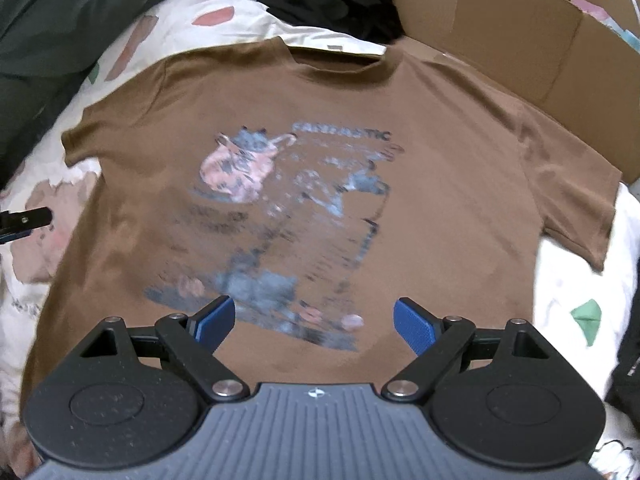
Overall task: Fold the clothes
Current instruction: 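Move the left tool toward the brown T-shirt's sleeve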
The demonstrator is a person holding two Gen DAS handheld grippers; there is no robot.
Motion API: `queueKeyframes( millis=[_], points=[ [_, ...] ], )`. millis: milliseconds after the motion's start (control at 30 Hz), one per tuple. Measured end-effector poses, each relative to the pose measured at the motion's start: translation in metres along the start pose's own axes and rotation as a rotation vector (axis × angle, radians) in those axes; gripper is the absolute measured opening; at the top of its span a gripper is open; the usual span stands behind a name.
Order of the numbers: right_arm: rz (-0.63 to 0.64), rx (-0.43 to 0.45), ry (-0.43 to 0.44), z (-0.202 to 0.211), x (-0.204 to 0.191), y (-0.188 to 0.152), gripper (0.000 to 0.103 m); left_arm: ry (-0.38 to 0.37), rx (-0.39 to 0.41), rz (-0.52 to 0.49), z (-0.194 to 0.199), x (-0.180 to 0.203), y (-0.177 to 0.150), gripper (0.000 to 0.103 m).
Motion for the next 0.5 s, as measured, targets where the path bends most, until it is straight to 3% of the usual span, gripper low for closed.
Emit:
queueKeyframes(
  millis=[333, 500],
  points=[
    [0.047, 0.059, 0.117, -0.015, -0.048, 0.018, 0.089, -0.053, -0.04, 0.076, -0.015, -0.014, 0.016, 0.081],
    [0.0, 0.149, 0.223, -0.014, -0.068, 0.031, 0.087, -0.045, -0.01, 0.029, -0.003, -0.026, 0.063, 0.081]
  ],
)
Point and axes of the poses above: each gripper's, at about its wrist camera, not at the fingertips, and z roughly against the way its jaws point, x to its right, y to its top, the point moved 9 cm from there along -z, roughly the way its jaws point, and after that the axes turned 11 degrees about y, right-handed, at the moved point
